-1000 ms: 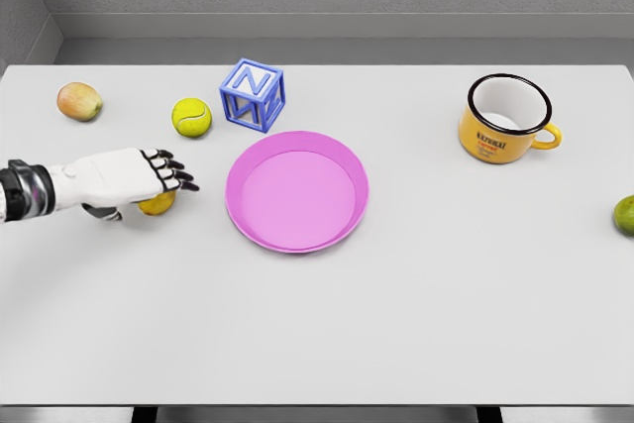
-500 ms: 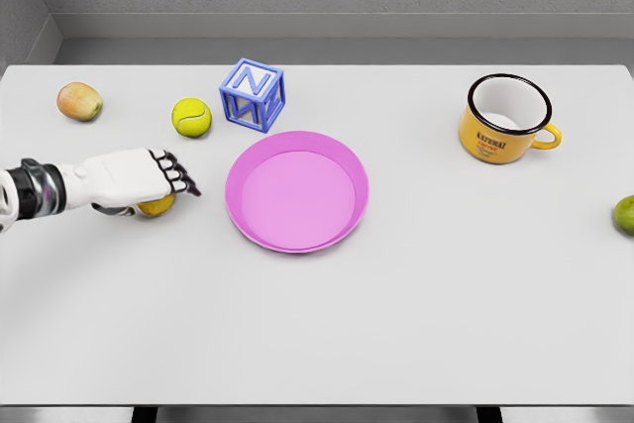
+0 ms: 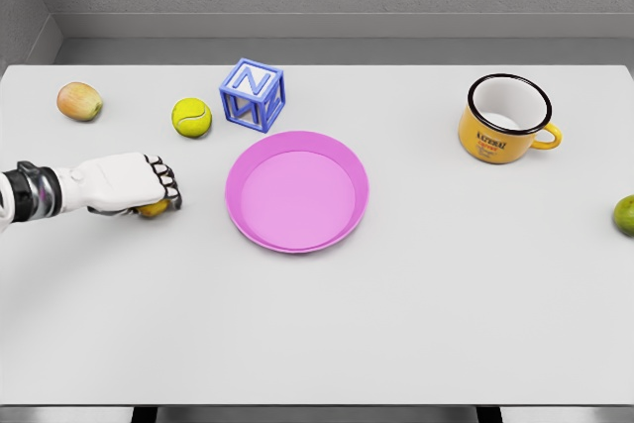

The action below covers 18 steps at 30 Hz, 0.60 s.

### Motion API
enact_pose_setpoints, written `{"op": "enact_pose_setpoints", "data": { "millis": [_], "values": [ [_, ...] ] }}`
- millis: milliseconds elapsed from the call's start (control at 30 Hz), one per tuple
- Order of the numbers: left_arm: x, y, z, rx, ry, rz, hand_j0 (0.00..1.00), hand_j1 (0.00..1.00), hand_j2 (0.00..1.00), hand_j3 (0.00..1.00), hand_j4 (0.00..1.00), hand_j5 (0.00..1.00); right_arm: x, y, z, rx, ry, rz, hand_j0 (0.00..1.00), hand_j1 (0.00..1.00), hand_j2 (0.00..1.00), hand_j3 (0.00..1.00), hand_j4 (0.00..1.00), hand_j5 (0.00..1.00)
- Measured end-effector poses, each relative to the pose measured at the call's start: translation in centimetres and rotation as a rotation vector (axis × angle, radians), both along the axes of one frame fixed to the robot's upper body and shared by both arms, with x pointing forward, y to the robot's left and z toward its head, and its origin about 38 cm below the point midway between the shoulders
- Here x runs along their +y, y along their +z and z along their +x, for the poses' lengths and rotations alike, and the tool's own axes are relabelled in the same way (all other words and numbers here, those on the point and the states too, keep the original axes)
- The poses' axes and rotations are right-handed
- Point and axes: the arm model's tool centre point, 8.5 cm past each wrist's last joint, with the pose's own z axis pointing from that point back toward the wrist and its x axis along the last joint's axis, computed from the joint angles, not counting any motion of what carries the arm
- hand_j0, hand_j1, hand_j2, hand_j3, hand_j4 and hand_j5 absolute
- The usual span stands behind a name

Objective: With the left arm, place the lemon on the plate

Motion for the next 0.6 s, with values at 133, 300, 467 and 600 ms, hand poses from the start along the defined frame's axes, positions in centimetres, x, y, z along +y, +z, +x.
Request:
{"op": "enact_pose_setpoints", "data": {
  "millis": [133,300,467,600],
  "values": [
    [-0.1,1.1,0.6,-0.023,-0.001,-0.007,0.5,0.5,0.5,0.5,0.5,0.5,0.0,0.0,0.0,0.0,0.0,0.0,1.0,1.0,1.0,1.0,1.0,1.0],
    [-0.5,2.8,1.2,-0.051,-0.008,-0.04,0.5,0.5,0.5,0.5,0.5,0.5,0.0,0.0,0.0,0.0,0.0,0.0,1.0,1.0,1.0,1.0,1.0,1.0],
    [-1.3,3.7,1.5,-0.057,-0.021,-0.089,0.5,0.5,0.5,0.5,0.5,0.5,0.0,0.0,0.0,0.0,0.0,0.0,1.0,1.0,1.0,1.0,1.0,1.0],
    [-2.9,4.1,1.9,-0.066,-0.044,-0.129,0.5,0.5,0.5,0.5,0.5,0.5,0.0,0.0,0.0,0.0,0.0,0.0,1.0,1.0,1.0,1.0,1.0,1.0]
  ]
}}
